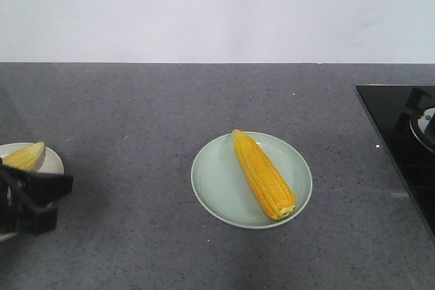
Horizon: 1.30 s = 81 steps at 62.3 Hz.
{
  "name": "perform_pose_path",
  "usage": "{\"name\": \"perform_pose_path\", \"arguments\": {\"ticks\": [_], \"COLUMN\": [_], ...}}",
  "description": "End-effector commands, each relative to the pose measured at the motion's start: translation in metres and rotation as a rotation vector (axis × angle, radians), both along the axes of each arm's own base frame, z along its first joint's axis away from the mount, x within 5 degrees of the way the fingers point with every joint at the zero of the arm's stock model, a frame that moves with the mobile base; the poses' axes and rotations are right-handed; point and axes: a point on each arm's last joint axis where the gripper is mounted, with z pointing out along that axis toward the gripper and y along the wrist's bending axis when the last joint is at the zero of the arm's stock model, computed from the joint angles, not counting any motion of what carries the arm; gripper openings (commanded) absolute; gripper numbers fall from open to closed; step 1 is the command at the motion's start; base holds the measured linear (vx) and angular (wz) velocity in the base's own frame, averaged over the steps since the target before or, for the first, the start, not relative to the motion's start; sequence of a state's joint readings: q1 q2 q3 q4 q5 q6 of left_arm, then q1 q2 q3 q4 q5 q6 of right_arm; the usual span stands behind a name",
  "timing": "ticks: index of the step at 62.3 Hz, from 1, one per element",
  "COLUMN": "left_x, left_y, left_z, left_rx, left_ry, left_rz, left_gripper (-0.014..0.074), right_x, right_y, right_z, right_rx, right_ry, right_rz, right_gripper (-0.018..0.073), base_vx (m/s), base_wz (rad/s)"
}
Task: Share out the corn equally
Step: 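Open the left gripper and lift it away from the beige plate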
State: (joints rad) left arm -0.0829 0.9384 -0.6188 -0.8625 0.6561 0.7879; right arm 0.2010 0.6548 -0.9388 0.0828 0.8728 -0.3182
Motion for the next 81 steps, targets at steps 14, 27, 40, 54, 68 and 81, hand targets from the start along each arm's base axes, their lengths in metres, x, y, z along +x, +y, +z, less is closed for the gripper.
{"name": "perform_pose_path", "arguments": {"ticks": [14,27,40,54,68,81], "left_x": [-0.034,-0.034,-0.036,-0.036,-0.036,-0.033], "left_y": [0.004,0.007,0.005,0.005,0.005,0.010], "left_z": [-0.020,-0.016,-0.017,-0.017,-0.017,-0.019], "left_rx": [-0.057,-0.057,-0.065,-0.065,-0.065,0.002], "left_ry": [-0.164,-0.196,-0.179,-0.178,-0.179,-0.215], "left_rz": [0.055,0.092,0.064,0.062,0.061,0.098], "left_gripper": [-0.0008,-0.0008,-0.0008,-0.0008,-0.0008,-0.0008], "right_x": [-0.016,-0.017,-0.017,-0.017,-0.017,-0.017], "right_y": [-0.005,-0.005,-0.005,-0.005,-0.005,-0.005], "right_z": [-0.065,-0.073,-0.073,-0.073,-0.073,-0.073], "right_rx": [0.053,0.050,0.051,0.051,0.051,0.051], "right_ry": [-0.110,-0.096,-0.099,-0.098,-0.098,-0.098], "right_rz": [-0.039,-0.038,-0.038,-0.038,-0.038,-0.038], "right_gripper": [-0.0004,-0.0004,-0.0004,-0.0004,-0.0004,-0.0004], "base_vx": [0.00,0.00,0.00,0.00,0.00,0.00], "base_wz": [0.00,0.00,0.00,0.00,0.00,0.00]}}
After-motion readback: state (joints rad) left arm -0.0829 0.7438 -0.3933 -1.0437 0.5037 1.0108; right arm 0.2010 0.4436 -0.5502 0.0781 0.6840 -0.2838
